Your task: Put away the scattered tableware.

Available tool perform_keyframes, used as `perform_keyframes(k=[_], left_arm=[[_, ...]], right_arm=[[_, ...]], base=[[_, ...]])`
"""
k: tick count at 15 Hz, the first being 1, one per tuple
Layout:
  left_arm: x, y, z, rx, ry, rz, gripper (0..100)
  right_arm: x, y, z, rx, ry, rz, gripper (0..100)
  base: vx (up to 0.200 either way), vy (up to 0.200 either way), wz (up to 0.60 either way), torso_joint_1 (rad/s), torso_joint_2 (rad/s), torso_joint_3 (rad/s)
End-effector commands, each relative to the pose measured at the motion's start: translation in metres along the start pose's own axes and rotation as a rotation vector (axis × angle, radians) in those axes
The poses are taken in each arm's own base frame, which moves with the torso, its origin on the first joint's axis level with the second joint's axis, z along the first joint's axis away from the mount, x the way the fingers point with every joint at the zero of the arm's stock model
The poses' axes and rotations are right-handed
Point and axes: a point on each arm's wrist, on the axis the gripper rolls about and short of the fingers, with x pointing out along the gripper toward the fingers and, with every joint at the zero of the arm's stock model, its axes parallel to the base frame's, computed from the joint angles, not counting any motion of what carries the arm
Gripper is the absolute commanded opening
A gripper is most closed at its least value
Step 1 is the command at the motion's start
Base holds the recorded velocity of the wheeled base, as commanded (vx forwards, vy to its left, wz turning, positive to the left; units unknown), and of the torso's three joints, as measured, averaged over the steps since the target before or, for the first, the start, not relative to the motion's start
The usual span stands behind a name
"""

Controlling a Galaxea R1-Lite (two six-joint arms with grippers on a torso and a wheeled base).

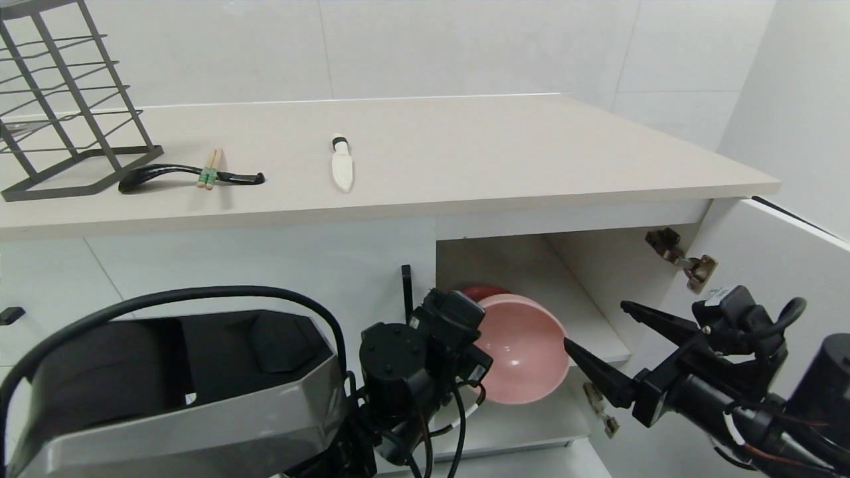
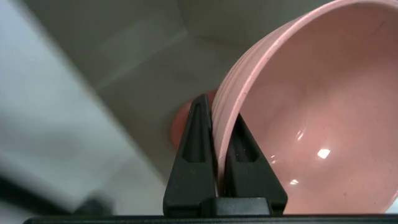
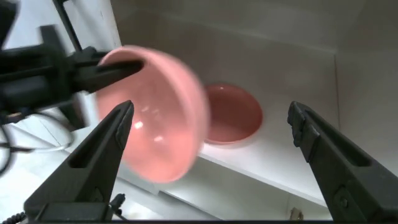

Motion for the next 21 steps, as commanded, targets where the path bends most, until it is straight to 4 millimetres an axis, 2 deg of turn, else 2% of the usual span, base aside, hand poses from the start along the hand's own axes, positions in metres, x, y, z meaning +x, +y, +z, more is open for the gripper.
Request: perform_keyframes(k=[1, 7, 9, 12, 17, 21], left_arm=[[0.011, -0.010, -0.001, -0.010, -0.028, -0.007, 0], [0.032, -0.004, 0.024, -0.056, -0.147, 0.045, 0], [0.035, -0.002, 0.027, -0.068, -0.160, 0.053, 0], [0.035, -0.009, 0.033, -0.117, -0.183, 0.035, 0], [0.035, -0.012, 0.037, -0.209, -0.197, 0.021, 0], [0.034, -0.017, 0.037, -0.217, -0.197, 0.009, 0]], right_arm=[[0.003, -0.003, -0.002, 0.004, 0.010, -0.015, 100], [0.009, -0.019, -0.005, 0.026, 0.023, -0.094, 100], [0.012, -0.022, -0.006, 0.029, 0.026, -0.105, 100], [0.021, -0.033, -0.006, 0.076, 0.016, -0.151, 100], [0.025, -0.034, -0.003, 0.121, -0.002, -0.153, 100], [0.026, -0.034, -0.001, 0.137, -0.016, -0.151, 100]], base=[[0.000, 0.000, 0.00, 0.000, 0.00, 0.000], [0.000, 0.000, 0.00, 0.000, 0.00, 0.000], [0.000, 0.000, 0.00, 0.000, 0.00, 0.000], [0.000, 0.000, 0.00, 0.000, 0.00, 0.000], [0.000, 0.000, 0.00, 0.000, 0.00, 0.000], [0.000, 0.000, 0.00, 0.000, 0.00, 0.000]])
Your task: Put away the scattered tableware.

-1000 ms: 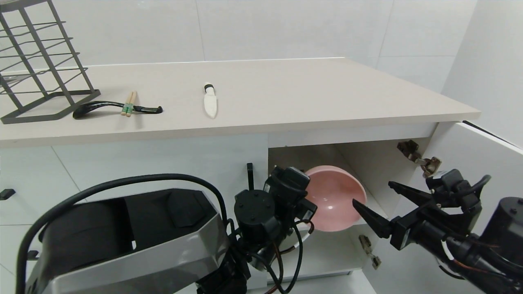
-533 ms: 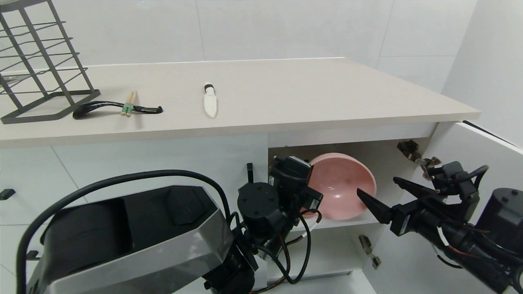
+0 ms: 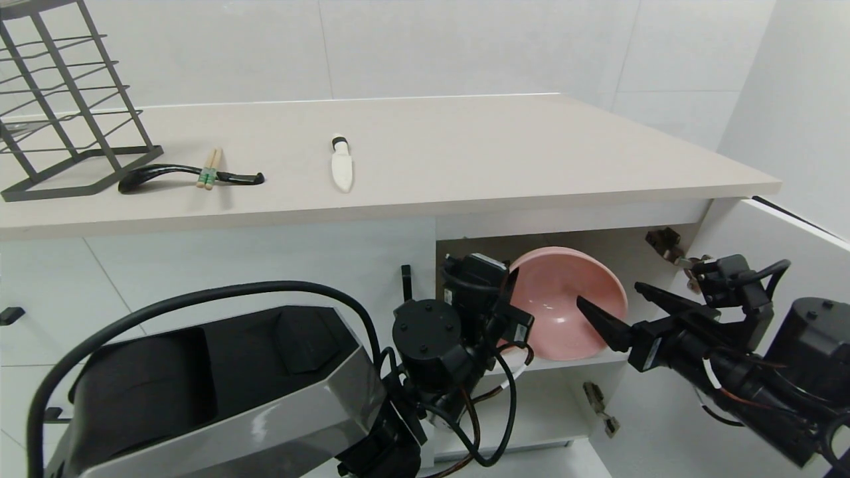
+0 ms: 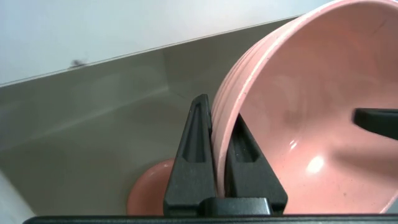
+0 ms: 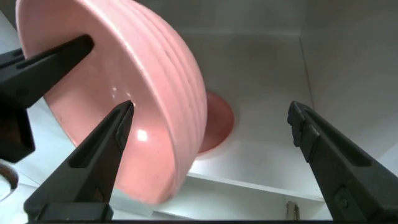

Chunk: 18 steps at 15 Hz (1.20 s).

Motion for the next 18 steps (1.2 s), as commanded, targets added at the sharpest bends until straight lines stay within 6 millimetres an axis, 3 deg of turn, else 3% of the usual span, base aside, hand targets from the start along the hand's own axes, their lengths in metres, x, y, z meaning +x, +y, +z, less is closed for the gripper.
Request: perform_keyframes(k=[1, 2, 8, 9, 13, 18], left_arm=[[0.000, 0.000, 0.001, -0.001, -0.004, 0.000, 0], [0.000, 0.000, 0.001, -0.001, -0.004, 0.000, 0], [-0.001, -0.003, 0.002, -0.017, -0.004, -0.009, 0], [-0.002, -0.005, 0.001, -0.024, -0.002, -0.012, 100], [-0.004, -0.005, -0.001, -0.021, 0.011, -0.017, 100], [-0.022, -0.007, 0.005, -0.012, 0.050, -0.045, 100]], right_arm=[[-0.001, 0.002, 0.000, 0.001, -0.001, 0.008, 100], [-0.002, 0.002, 0.000, 0.000, 0.000, 0.009, 0], [-0.006, 0.020, -0.003, -0.012, 0.015, 0.089, 0], [-0.006, 0.019, -0.003, -0.011, 0.017, 0.086, 0], [-0.002, 0.008, -0.006, -0.006, 0.032, 0.036, 0], [0.003, -0.004, -0.009, 0.001, 0.041, -0.020, 0]], base=[[0.000, 0.000, 0.00, 0.000, 0.00, 0.000], [0.000, 0.000, 0.00, 0.000, 0.00, 0.000], [0.000, 0.000, 0.00, 0.000, 0.00, 0.000], [0.000, 0.000, 0.00, 0.000, 0.00, 0.000], [0.000, 0.000, 0.00, 0.000, 0.00, 0.000], [0.000, 0.000, 0.00, 0.000, 0.00, 0.000]])
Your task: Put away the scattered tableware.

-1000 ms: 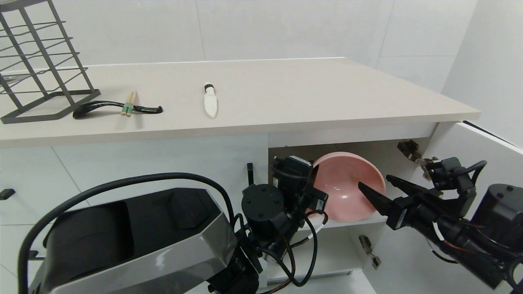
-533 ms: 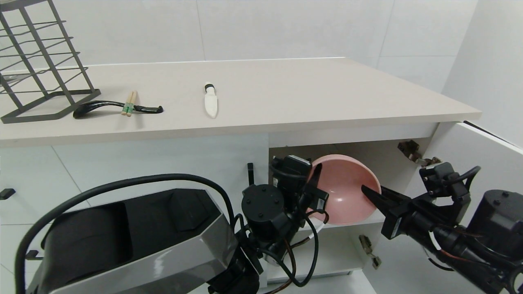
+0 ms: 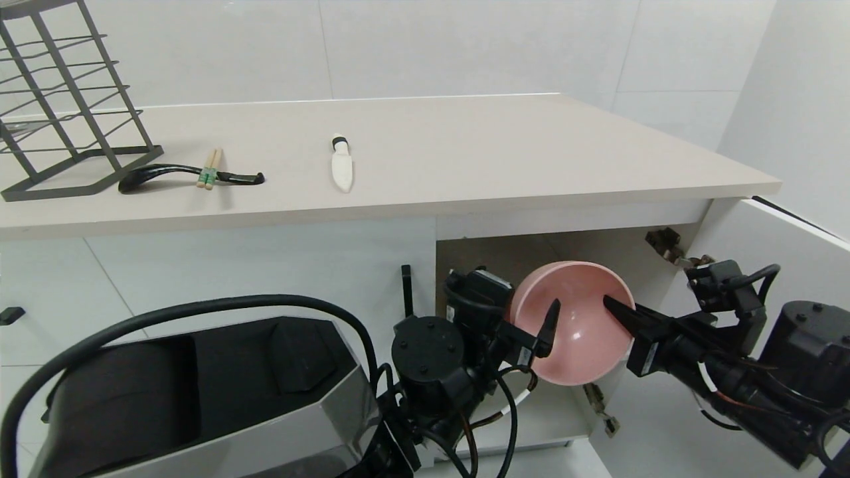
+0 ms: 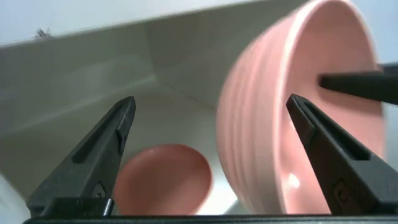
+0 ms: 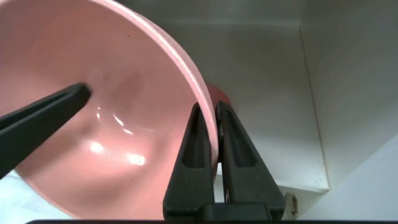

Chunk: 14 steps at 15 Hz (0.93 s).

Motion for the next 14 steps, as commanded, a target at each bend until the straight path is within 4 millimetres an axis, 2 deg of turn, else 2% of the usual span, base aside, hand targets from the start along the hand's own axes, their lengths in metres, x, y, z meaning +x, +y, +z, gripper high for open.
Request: perform_keyframes(k=[1, 3, 5, 8, 10, 12, 14], left_arm=[[-0.009, -0.002, 0.010, -0.001, 0.001, -0.012, 100], [-0.024, -0.005, 0.015, 0.010, 0.025, -0.038, 100], [-0.043, -0.001, 0.007, 0.033, 0.097, -0.050, 100], [-0.059, 0.004, 0.021, 0.029, 0.096, -0.099, 100], [-0.072, 0.020, 0.026, 0.037, 0.106, -0.224, 100], [-0.082, 0.038, 0.022, 0.096, 0.126, -0.363, 100], [-0.092, 0.046, 0.027, 0.133, 0.112, -0.454, 100]], right_arm=[[0.002, -0.002, -0.002, 0.001, 0.010, -0.013, 0], [0.005, -0.009, -0.008, 0.006, 0.035, -0.042, 0], [0.008, -0.016, -0.015, 0.010, 0.072, -0.070, 0], [0.009, -0.016, -0.021, 0.010, 0.099, -0.070, 0], [0.009, -0.016, -0.022, 0.010, 0.104, -0.071, 0], [0.009, -0.015, -0.022, 0.010, 0.106, -0.069, 0], [0.008, -0.015, -0.023, 0.010, 0.110, -0.070, 0]], base=[[0.000, 0.000, 0.00, 0.000, 0.00, 0.000], [0.000, 0.000, 0.00, 0.000, 0.00, 0.000], [0.000, 0.000, 0.00, 0.000, 0.00, 0.000], [0.000, 0.000, 0.00, 0.000, 0.00, 0.000], [0.000, 0.000, 0.00, 0.000, 0.00, 0.000], [0.000, 0.000, 0.00, 0.000, 0.00, 0.000], [0.000, 0.000, 0.00, 0.000, 0.00, 0.000]])
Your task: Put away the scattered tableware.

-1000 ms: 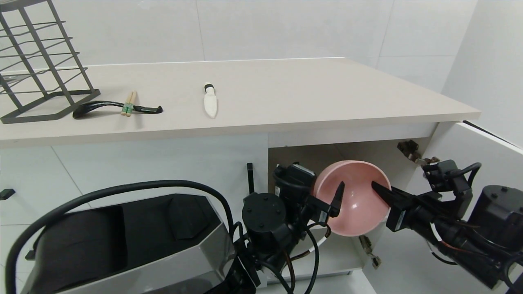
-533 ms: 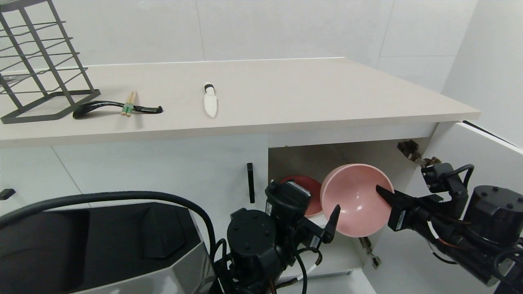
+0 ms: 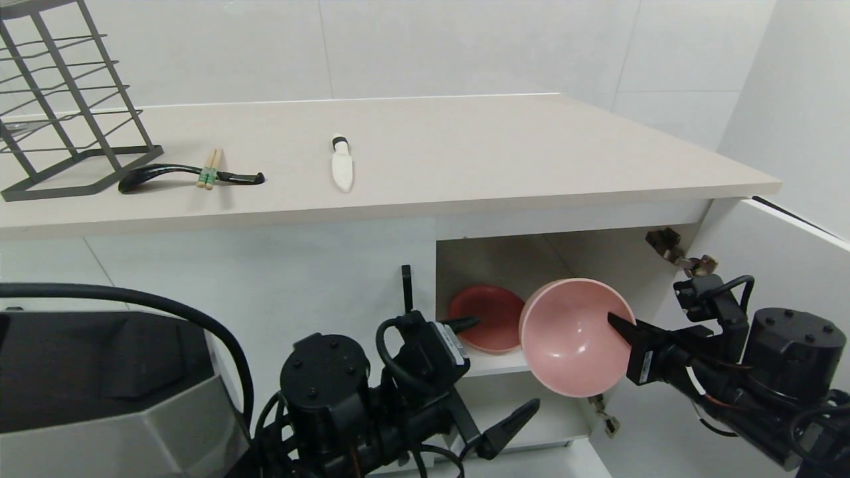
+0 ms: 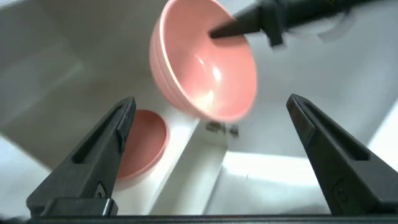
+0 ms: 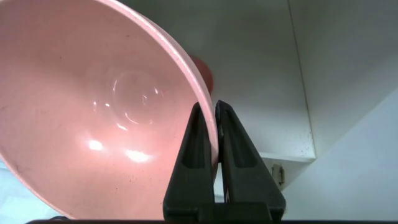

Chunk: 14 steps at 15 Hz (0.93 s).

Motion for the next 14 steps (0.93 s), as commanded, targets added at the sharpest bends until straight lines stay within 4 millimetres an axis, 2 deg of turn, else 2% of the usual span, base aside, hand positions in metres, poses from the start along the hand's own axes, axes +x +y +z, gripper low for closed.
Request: perform_keyframes(k=[1, 4, 6, 8, 9, 12, 14], left_arm=[[-0.025, 0.008, 0.009, 0.017, -0.014, -0.045, 100], [-0.069, 0.023, 0.017, 0.083, -0.009, -0.049, 100], [-0.099, 0.017, 0.028, 0.086, -0.023, -0.040, 100], [-0.118, 0.017, 0.033, 0.086, -0.027, -0.011, 100], [-0.138, 0.017, 0.030, 0.079, -0.003, 0.024, 100], [-0.164, 0.021, 0.051, 0.109, -0.097, 0.116, 100], [-0.172, 0.023, 0.058, 0.122, -0.129, 0.154, 100]], right_arm=[[-0.001, 0.001, -0.001, 0.001, 0.004, 0.003, 0], [-0.004, 0.008, -0.004, -0.009, 0.022, 0.034, 0], [-0.006, 0.015, -0.006, -0.017, 0.029, 0.066, 0], [-0.006, 0.016, -0.005, -0.017, 0.028, 0.067, 0], [-0.006, 0.015, -0.005, -0.016, 0.026, 0.064, 0], [-0.003, 0.016, -0.005, -0.015, 0.025, 0.069, 0], [0.002, 0.015, -0.005, -0.009, 0.020, 0.060, 0]], base=[[0.000, 0.000, 0.00, 0.000, 0.00, 0.000], [0.000, 0.000, 0.00, 0.000, 0.00, 0.000], [0.000, 0.000, 0.00, 0.000, 0.00, 0.000], [0.000, 0.000, 0.00, 0.000, 0.00, 0.000], [0.000, 0.000, 0.00, 0.000, 0.00, 0.000], [0.000, 0.000, 0.00, 0.000, 0.00, 0.000], [0.000, 0.000, 0.00, 0.000, 0.00, 0.000]])
